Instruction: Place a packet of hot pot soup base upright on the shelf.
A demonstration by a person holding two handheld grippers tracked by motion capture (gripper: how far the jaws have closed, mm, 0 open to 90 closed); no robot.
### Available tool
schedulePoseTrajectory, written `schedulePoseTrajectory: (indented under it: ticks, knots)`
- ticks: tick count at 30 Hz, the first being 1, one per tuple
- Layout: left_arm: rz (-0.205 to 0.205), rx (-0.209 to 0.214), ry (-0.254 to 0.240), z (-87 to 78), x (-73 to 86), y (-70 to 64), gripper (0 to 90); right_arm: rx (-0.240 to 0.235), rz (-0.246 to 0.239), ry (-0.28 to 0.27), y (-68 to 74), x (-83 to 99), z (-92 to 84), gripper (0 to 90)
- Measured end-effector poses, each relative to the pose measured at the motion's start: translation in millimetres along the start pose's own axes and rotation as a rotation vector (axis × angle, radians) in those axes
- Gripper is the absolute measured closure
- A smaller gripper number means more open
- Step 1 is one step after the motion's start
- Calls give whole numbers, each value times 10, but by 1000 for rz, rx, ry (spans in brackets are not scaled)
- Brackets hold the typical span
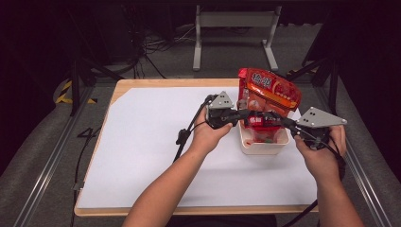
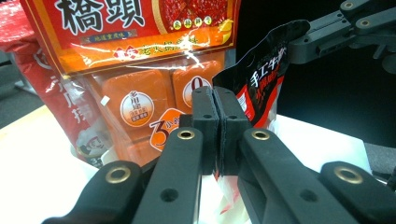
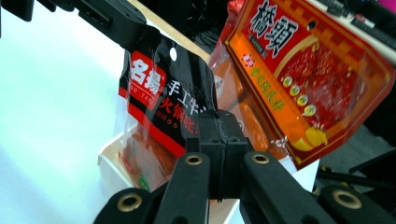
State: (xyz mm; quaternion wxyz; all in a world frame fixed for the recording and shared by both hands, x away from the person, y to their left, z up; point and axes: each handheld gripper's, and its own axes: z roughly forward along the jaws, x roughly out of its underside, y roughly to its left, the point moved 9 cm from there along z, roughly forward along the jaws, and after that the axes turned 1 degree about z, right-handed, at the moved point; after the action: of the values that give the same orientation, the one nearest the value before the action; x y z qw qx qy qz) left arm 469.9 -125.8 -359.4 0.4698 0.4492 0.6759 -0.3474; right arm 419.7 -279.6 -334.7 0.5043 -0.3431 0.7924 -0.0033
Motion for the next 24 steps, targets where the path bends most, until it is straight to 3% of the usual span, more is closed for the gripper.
schedulePoseTrajectory:
  ticks: [11,21,24]
  knots:
    - [0,22,37,47,75,-21,869,-19,24,61,10,119,33,900]
    - [-20,48,76,124,163,-40,858,-56,56,151,26,254,102,899]
    - [-23,42,65,129,159,-31,787,-69,80,176,13,299,112,881]
